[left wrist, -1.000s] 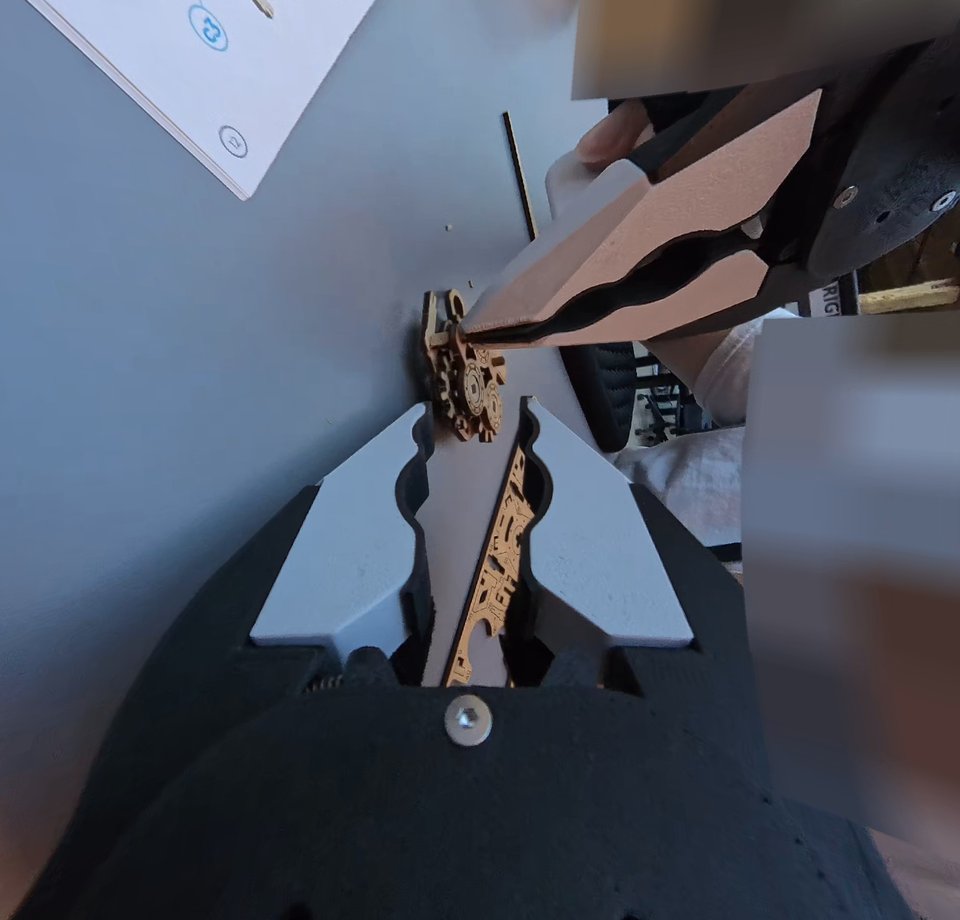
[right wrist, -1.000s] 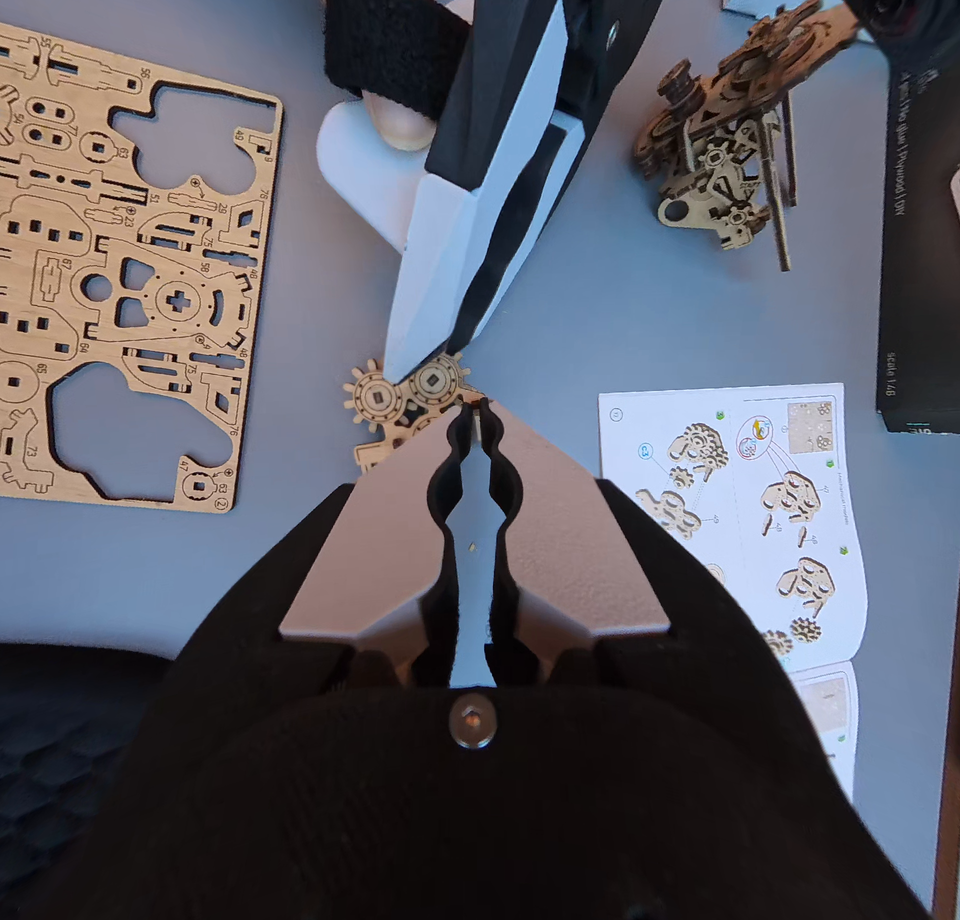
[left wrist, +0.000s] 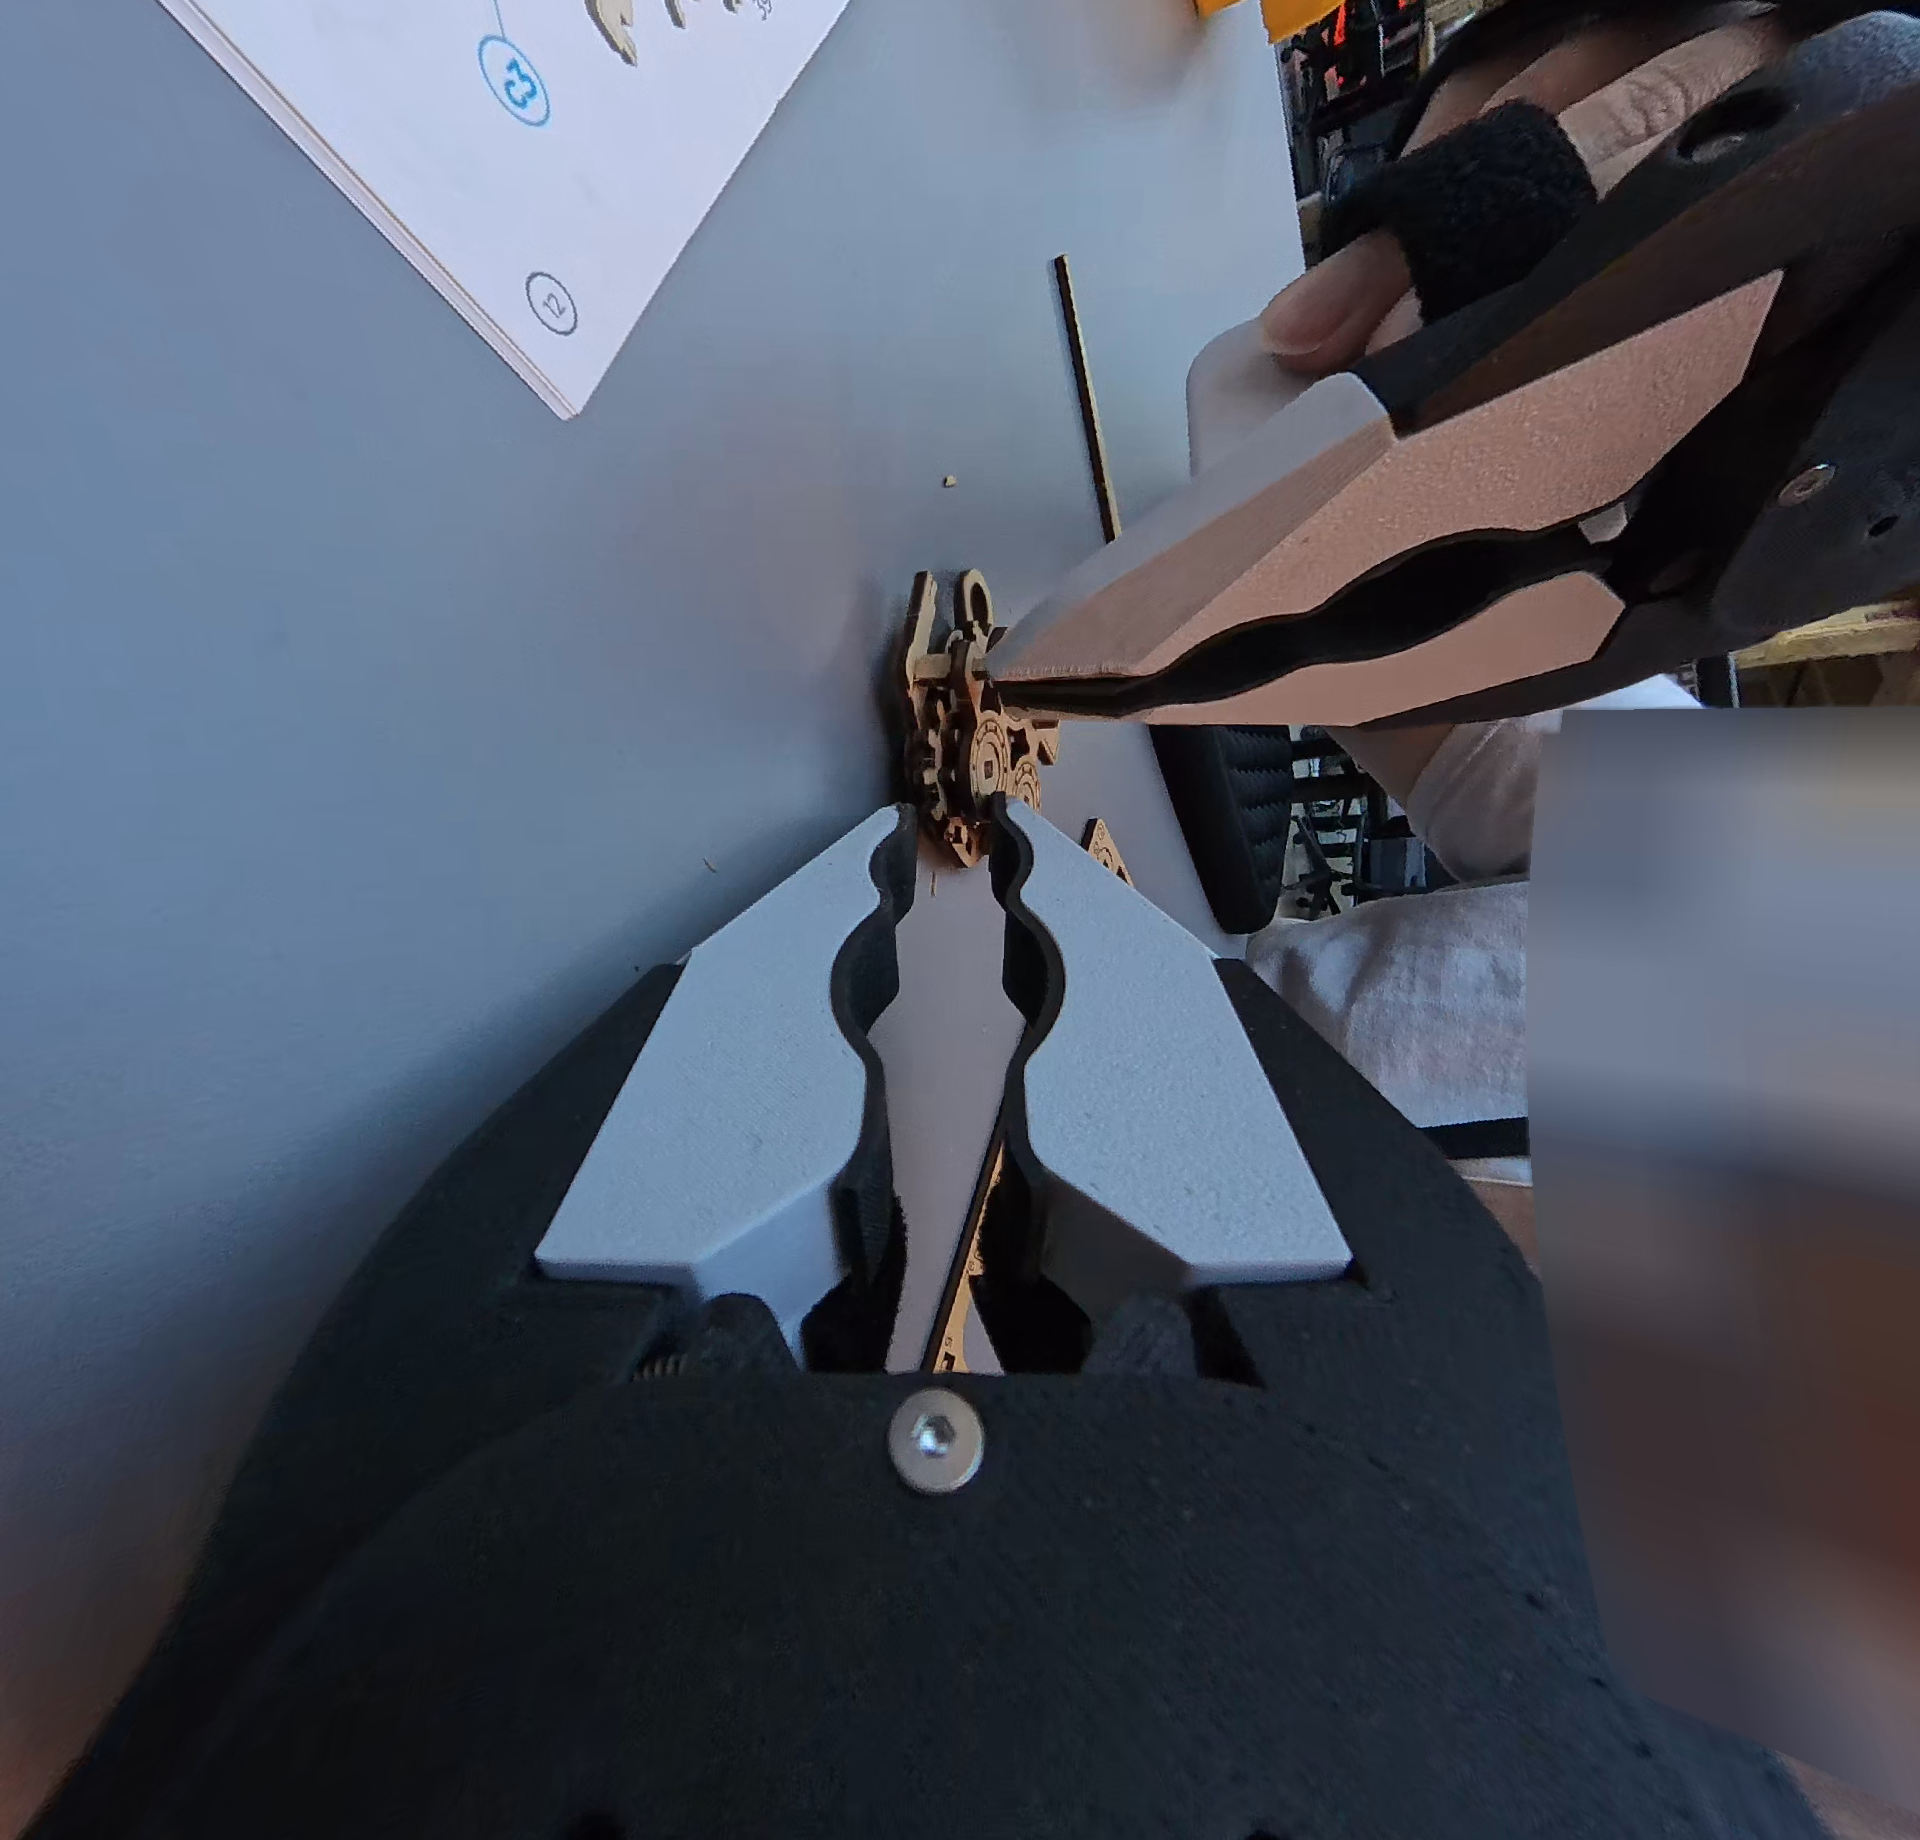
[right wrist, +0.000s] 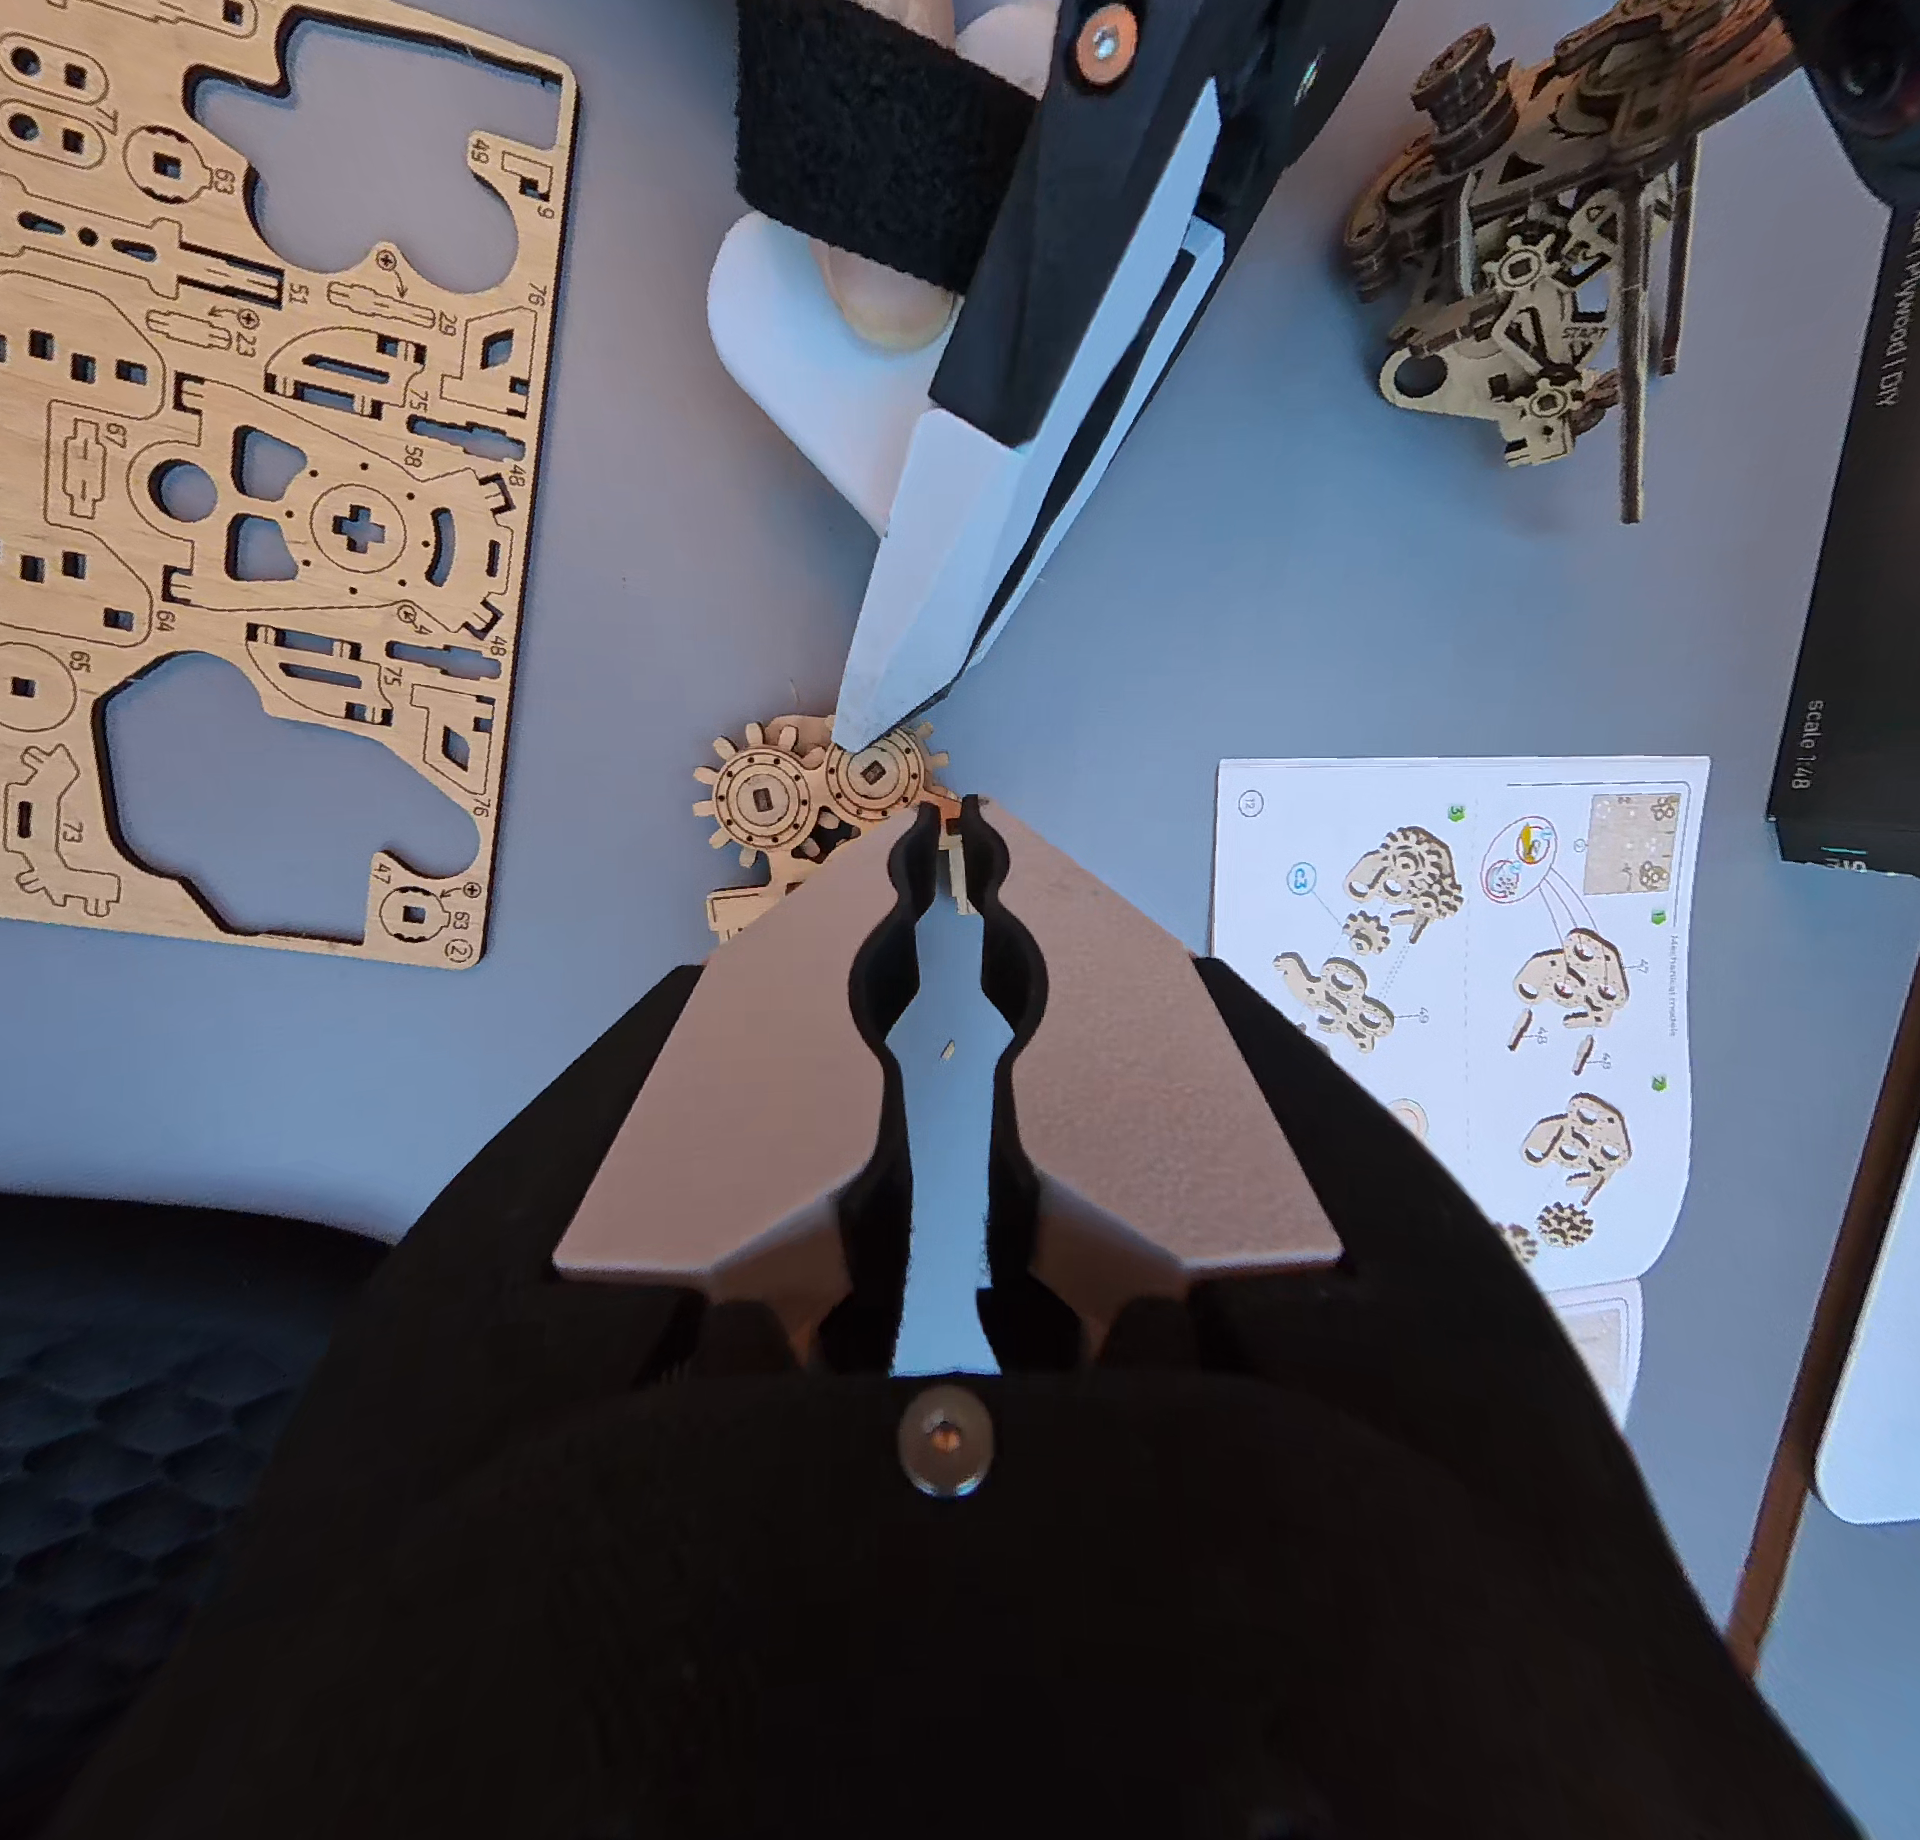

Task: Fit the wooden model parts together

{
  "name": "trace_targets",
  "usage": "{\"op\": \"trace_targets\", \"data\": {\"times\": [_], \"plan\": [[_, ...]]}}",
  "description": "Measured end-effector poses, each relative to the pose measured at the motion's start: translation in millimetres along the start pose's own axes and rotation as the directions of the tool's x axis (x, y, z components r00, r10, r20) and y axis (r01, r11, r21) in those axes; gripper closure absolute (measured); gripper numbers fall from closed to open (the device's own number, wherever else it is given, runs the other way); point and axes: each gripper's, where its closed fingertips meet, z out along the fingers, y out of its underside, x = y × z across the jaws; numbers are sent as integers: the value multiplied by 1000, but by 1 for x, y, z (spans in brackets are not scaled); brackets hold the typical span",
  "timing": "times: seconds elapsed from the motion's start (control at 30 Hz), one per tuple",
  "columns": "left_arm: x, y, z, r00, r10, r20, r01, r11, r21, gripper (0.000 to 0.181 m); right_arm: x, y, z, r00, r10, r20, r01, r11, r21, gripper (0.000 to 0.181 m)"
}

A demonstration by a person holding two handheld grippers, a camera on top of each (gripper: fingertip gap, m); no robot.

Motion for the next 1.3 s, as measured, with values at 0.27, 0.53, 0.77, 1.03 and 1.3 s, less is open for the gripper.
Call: {"op": "trace_targets", "data": {"times": [0.27, 0.53, 0.77, 1.03, 1.3], "plan": [[0, 1, 0, 1000, 5, 1, -5, 1000, -6, 170, 1, 1, 1, 1000, 8, 9, -8, 1000, 4, 178], [0, 0, 0, 1000, 21, 5, -20, 1000, -7, 169, 2, 4, 3, 1000, 19, 17, -19, 1000, -6, 179], [0, 0, 0, 999, 30, 12, -30, 1000, -11, 170, 2, 4, 2, 999, -34, 14, 34, 999, -9, 175], [1, 1, 1, 999, 31, 12, -31, 999, -12, 170, -1, 4, 3, 997, -49, 68, 49, 999, 3, 178], [2, 2, 3, 999, 31, 4, -31, 999, -23, 170, -4, 6, 3, 995, -28, 96, 29, 1000, -9, 179]]}}
